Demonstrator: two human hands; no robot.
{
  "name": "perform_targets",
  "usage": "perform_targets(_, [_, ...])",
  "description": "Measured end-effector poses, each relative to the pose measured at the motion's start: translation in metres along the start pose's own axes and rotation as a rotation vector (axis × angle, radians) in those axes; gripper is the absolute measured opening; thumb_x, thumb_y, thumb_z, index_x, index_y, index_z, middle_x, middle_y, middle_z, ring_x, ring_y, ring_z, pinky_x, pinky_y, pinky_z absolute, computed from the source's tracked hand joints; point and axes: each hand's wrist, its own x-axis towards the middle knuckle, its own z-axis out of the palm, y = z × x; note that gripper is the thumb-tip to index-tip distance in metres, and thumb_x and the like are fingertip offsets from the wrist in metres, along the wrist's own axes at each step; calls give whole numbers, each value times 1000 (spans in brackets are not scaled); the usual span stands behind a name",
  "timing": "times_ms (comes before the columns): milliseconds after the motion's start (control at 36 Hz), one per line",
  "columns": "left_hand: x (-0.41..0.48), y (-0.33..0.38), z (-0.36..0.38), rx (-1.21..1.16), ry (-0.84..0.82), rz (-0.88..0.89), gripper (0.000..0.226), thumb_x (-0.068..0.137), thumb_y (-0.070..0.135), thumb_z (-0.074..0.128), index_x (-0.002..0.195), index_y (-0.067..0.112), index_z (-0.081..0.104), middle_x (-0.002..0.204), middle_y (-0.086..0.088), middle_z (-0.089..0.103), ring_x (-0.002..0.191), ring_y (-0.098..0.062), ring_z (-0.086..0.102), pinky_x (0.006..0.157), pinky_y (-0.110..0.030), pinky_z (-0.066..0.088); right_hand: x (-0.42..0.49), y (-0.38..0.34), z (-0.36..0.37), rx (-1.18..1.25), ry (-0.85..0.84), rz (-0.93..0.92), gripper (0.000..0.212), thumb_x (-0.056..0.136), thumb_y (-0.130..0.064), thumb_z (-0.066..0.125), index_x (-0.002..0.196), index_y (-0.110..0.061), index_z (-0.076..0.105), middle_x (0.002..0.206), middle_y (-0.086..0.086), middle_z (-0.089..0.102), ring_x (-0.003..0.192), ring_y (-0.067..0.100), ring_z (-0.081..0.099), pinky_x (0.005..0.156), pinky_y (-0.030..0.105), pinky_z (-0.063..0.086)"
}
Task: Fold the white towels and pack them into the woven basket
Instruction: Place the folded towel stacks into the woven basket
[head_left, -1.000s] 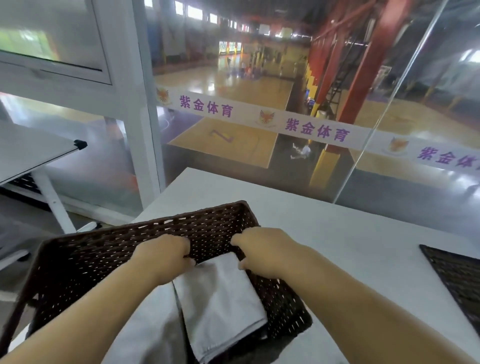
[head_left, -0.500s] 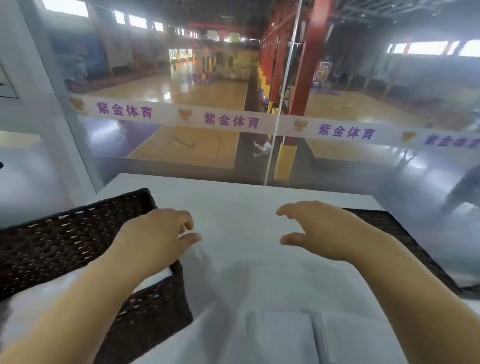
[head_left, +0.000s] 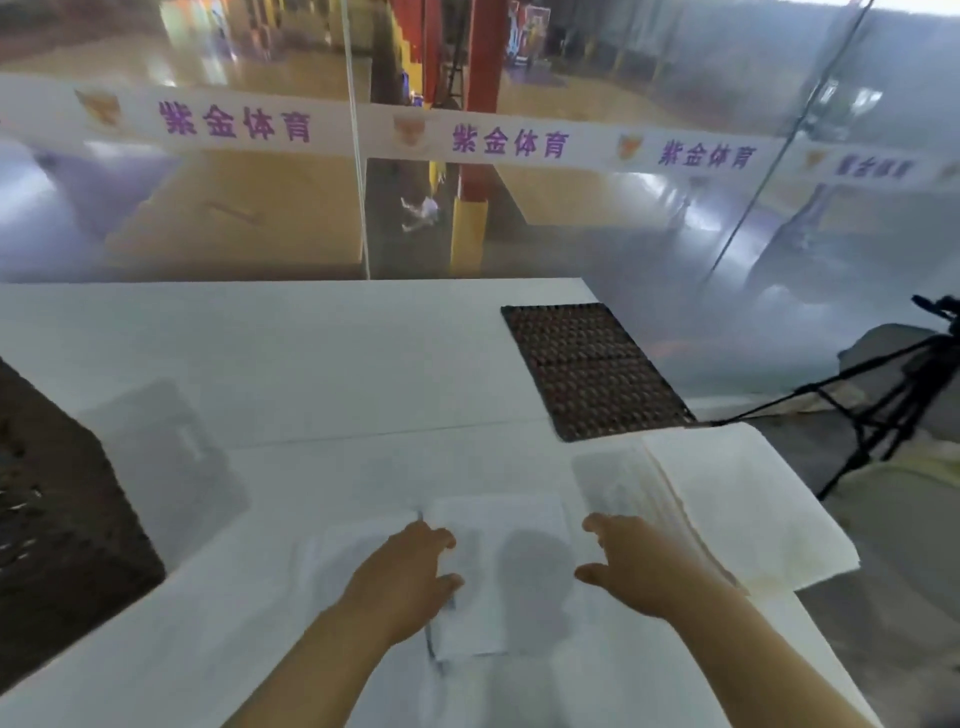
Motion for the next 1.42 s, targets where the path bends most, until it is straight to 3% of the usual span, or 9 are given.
perform_targets(167, [19, -2, 49, 79, -93, -93, 57, 97, 35, 44, 146, 16, 22, 151, -6, 21, 133, -24, 28, 107, -30, 30, 29, 6, 44, 205, -55, 60, 70, 92, -48, 54, 144, -12, 25, 144, 8, 39, 129, 26, 43, 100, 34, 37])
perform_targets(472, [31, -4, 72, 196, -91, -2, 52, 97, 34, 43, 144, 16, 30, 146, 1, 32, 129, -19, 30, 103, -26, 32, 62, -3, 101, 679, -27, 247, 84, 84, -34, 69, 143, -11, 14, 137, 10, 42, 122, 28, 48, 90, 32, 43])
perform_targets(667, [17, 5, 82, 125, -136, 37, 57, 99, 35, 39, 150, 20, 18, 157, 2, 13, 143, -15, 12, 114, -26, 4, 52, 33, 115, 827, -76, 295, 65, 57, -31, 89, 107, -6, 57, 97, 1, 65, 90, 18, 63, 79, 33, 52])
perform_targets(778, [10, 7, 90, -13, -145, 15, 56, 99, 33, 41, 149, 21, 19, 156, 4, 13, 142, -13, 14, 114, -23, 6, 42, 36, 126, 944, -38, 306, 37, 55, -19, 89, 85, -18, 67, 87, -5, 69, 82, 13, 64, 71, 27, 50])
perform_targets(1000, [11, 15, 95, -482, -35, -268, 61, 80, 44, 68, 127, 21, 36, 121, 1, 46, 102, -14, 54, 91, -32, 48, 29, 30, 124, 961, 121, 197, 52, 60, -17, 85, 99, -33, 54, 92, -21, 59, 84, -1, 54, 64, 17, 41])
perform_targets(1111, [21, 25, 103, -549, 26, -374, 69, 75, 38, 75, 129, 14, 38, 126, -4, 49, 113, -22, 50, 97, -31, 42, 25, 30, 128, 952, 129, 186, 57, 64, -17, 84, 110, -29, 52, 99, -15, 59, 93, 8, 56, 75, 24, 41])
perform_targets(1194, [26, 30, 107, -536, -21, -447, 71, 70, 40, 78, 123, 11, 42, 120, -2, 54, 109, -21, 53, 81, -23, 42, 22, 33, 133, 955, 134, 195, 59, 69, -15, 81, 118, -22, 50, 105, -9, 57, 96, 11, 54, 79, 24, 40])
perform_targets(1306, [29, 31, 109, -665, -87, -433, 36, 67, 30, 81, 90, 20, 55, 81, 14, 61, 68, -2, 59, 48, -8, 37, 21, 37, 138, 943, 89, 248, 58, 71, -17, 79, 121, -11, 49, 109, 1, 61, 99, 19, 58, 84, 33, 48])
perform_targets(1417, [27, 35, 111, -839, -174, -419, 26, 67, 14, 79, 87, 14, 63, 67, 3, 66, 46, -4, 58, 44, -15, 41, 21, 42, 140, 965, 58, 305, 61, 72, -20, 78, 122, -7, 46, 114, 6, 59, 104, 25, 57, 89, 37, 48])
